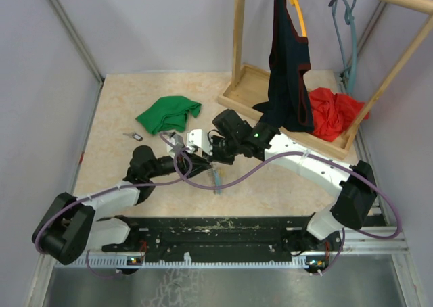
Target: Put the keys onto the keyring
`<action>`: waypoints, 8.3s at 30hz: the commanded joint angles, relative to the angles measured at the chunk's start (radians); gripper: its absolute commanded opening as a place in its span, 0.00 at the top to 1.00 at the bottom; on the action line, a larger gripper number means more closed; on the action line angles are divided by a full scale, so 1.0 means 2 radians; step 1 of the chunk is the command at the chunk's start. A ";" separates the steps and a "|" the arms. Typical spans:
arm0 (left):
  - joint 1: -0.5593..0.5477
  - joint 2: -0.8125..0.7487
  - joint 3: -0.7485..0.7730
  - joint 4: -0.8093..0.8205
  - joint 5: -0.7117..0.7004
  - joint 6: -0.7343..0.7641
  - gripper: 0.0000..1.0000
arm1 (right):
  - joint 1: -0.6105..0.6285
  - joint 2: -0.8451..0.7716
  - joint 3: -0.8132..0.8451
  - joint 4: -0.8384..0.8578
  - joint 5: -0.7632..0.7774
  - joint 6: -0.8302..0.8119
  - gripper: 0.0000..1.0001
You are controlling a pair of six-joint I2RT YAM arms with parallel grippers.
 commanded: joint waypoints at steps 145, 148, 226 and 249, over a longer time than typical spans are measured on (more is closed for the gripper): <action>0.000 0.004 -0.057 0.197 0.050 0.048 0.66 | -0.178 -0.092 -0.234 0.428 -0.351 0.390 1.00; 0.000 -0.014 -0.065 0.184 0.039 0.049 0.60 | -0.178 -0.092 -0.230 0.437 -0.354 0.383 1.00; -0.031 -0.016 0.346 -0.695 -0.156 0.316 1.00 | -0.157 -0.136 -0.266 0.470 -0.298 0.138 0.77; -0.070 0.053 0.433 -0.790 -0.126 0.434 1.00 | -0.151 -0.029 -0.335 0.771 -0.388 0.270 0.74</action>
